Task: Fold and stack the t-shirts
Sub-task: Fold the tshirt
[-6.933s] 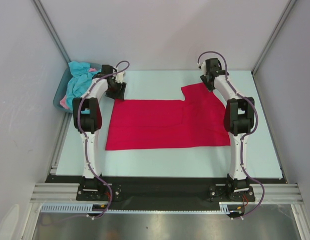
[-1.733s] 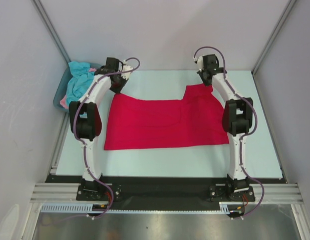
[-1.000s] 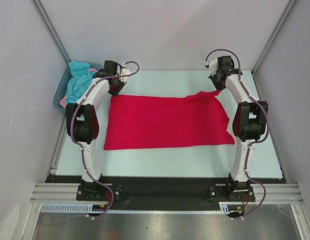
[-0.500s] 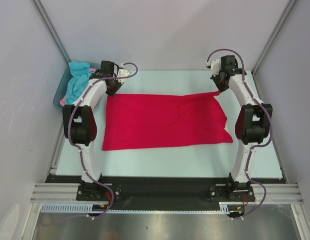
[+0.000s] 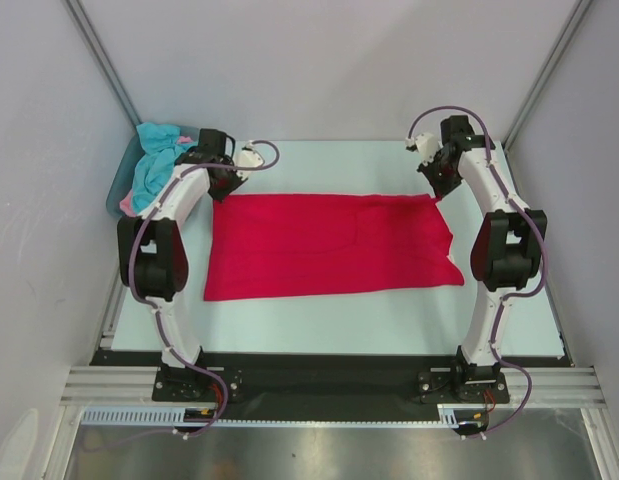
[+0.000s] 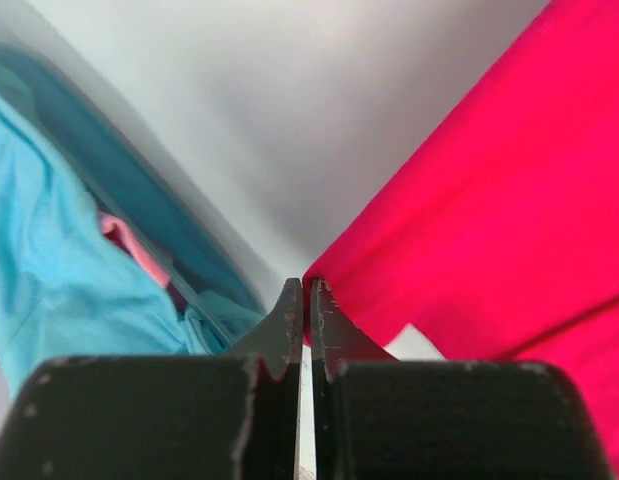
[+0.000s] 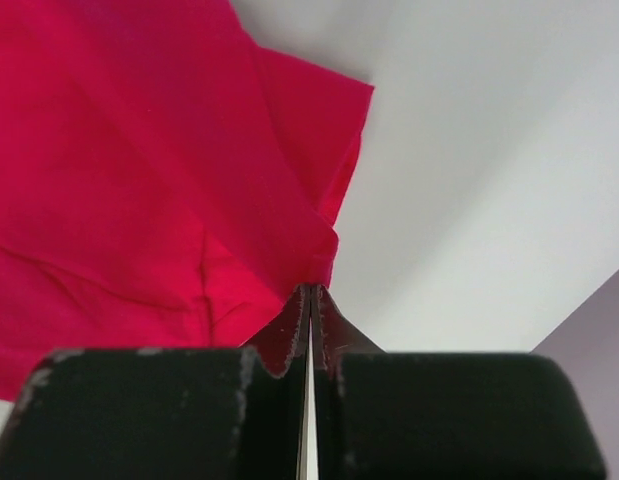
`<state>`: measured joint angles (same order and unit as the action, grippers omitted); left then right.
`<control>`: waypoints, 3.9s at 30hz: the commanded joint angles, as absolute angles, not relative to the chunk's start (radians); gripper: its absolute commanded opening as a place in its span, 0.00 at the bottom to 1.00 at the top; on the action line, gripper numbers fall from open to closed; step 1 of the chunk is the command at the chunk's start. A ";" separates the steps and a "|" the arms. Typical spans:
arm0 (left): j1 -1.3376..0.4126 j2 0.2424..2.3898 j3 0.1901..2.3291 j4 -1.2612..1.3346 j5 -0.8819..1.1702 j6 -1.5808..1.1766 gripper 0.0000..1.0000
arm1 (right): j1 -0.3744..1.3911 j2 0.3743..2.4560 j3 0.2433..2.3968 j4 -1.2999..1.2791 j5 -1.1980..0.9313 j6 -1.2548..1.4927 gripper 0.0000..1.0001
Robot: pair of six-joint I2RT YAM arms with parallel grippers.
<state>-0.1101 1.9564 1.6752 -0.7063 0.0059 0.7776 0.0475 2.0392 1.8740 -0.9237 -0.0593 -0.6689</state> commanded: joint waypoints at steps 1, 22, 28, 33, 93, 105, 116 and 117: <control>-0.121 1.884 1.632 -0.712 0.011 0.874 0.00 | 0.040 1.968 1.913 -1.014 -0.098 -0.707 0.00; -0.126 1.786 1.485 -0.640 -0.057 0.974 0.00 | 0.006 1.838 1.815 -1.183 -0.112 -0.819 0.00; -0.126 1.723 1.421 -0.641 -0.042 1.018 0.00 | 0.008 1.796 1.755 -1.212 -0.101 -0.845 0.00; -0.126 1.669 1.356 -0.653 -0.029 1.051 0.00 | 0.006 1.756 1.706 -1.233 -0.071 -0.882 0.00; -0.137 1.724 1.295 -0.853 -0.008 1.186 0.00 | 0.049 1.741 1.451 -1.255 -0.048 -0.914 0.00; -0.138 1.729 1.301 -0.894 0.026 1.204 0.01 | 0.072 1.735 1.428 -1.259 -0.034 -0.926 0.00; -0.138 1.752 1.339 -0.991 0.046 1.253 0.33 | 0.081 1.723 1.405 -1.276 0.000 -0.966 0.45; -0.138 1.756 1.344 -1.003 0.049 1.258 0.38 | 0.080 1.711 1.401 -1.276 0.000 -0.974 0.52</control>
<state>-0.1356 1.7489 1.2953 -0.9401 0.0246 1.2140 0.0772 1.7428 1.4132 -1.2469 -0.0231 -0.9340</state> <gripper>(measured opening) 0.341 0.456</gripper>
